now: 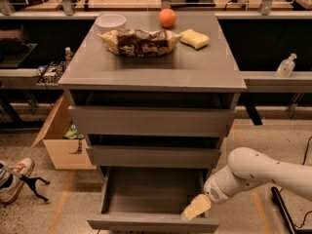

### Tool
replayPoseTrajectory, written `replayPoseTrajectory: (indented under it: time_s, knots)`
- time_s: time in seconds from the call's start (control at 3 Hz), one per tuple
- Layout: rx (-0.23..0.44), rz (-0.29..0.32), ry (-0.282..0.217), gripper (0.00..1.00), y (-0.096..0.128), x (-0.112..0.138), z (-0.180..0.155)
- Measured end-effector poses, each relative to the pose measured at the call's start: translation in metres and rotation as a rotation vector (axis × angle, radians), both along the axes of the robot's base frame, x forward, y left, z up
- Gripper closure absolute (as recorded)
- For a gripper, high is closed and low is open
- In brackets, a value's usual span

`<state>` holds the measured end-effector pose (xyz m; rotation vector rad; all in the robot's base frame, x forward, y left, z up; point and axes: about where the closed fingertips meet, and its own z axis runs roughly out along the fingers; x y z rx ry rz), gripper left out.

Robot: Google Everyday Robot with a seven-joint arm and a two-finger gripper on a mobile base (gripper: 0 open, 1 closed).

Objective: Close bottom drawer

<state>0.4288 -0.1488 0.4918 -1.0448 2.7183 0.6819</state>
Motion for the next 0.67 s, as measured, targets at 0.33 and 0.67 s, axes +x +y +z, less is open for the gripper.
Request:
replayPoseTrajectory:
  time_s: [0.33,0.67]
  knots:
    - [0.025,-0.056,0.075,0.15,0.002,-0.006,-0.048]
    - [0.033,-0.137,0.163,0.38,0.003,-0.014,-0.115]
